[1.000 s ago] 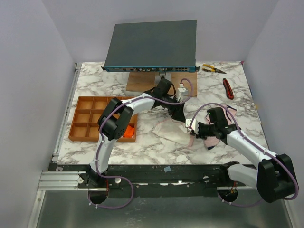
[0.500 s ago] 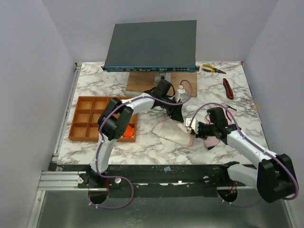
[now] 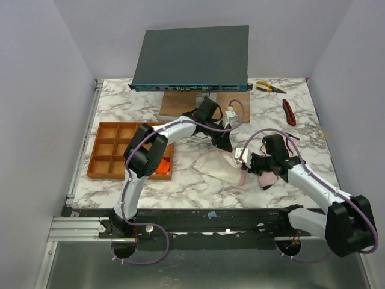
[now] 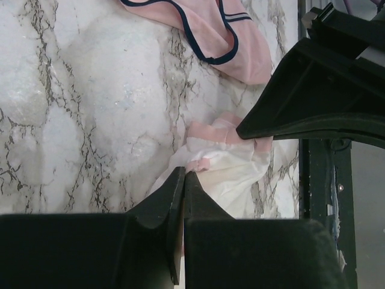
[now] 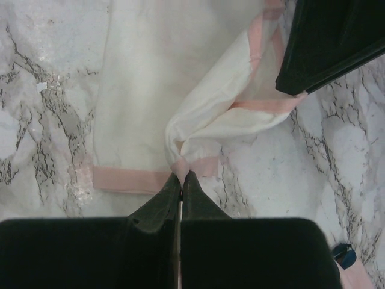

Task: Roll the underwear
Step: Fold the underwear at the center of the board.

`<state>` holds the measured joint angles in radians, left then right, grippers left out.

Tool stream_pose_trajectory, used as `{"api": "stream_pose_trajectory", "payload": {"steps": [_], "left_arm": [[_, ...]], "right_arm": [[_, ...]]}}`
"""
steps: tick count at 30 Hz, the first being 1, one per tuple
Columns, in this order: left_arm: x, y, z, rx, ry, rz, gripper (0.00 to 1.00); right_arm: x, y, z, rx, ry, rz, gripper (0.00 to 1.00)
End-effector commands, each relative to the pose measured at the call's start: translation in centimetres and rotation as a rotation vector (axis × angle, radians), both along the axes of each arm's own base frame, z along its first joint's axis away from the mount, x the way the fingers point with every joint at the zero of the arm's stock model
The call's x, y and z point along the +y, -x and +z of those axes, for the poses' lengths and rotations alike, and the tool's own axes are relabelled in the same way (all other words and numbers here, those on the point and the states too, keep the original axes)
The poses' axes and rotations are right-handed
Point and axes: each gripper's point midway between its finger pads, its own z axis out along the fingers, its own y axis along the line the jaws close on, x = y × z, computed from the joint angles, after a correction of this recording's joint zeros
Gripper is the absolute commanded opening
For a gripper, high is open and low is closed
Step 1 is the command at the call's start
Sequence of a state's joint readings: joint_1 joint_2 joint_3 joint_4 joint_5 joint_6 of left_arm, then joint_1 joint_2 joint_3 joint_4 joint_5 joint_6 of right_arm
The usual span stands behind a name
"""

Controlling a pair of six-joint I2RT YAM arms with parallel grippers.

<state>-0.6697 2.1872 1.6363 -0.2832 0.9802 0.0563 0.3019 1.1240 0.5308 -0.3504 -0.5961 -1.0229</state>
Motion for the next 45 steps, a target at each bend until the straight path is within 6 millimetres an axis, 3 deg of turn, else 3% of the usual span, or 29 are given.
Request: {"api": "stream_pose_trajectory", "payload": {"steps": [1,12,25,45], "left_arm": [[0.3,0.6,-0.1,-0.006,-0.005,-0.035,0.01],[1.4,1.4,0.2,-0.049,-0.029,-0.059,0.0],[2.2,2.4,2.1,-0.098,-0.008,-0.11,0.0],[5.0,4.4,-0.4,-0.156,-0.107,-0.129,0.0]], "right_arm": [[0.4,-0.3,1.3,0.005,-0.017,-0.011,0.01],[0.0,1.1,1.0,0.057,-0.008,-0.018,0.01],[-0.2,2.2,0.2,0.088,0.005,0.006,0.01],[0.5,3.3,0.6,0.127,0.008,0.025,0.01]]}}
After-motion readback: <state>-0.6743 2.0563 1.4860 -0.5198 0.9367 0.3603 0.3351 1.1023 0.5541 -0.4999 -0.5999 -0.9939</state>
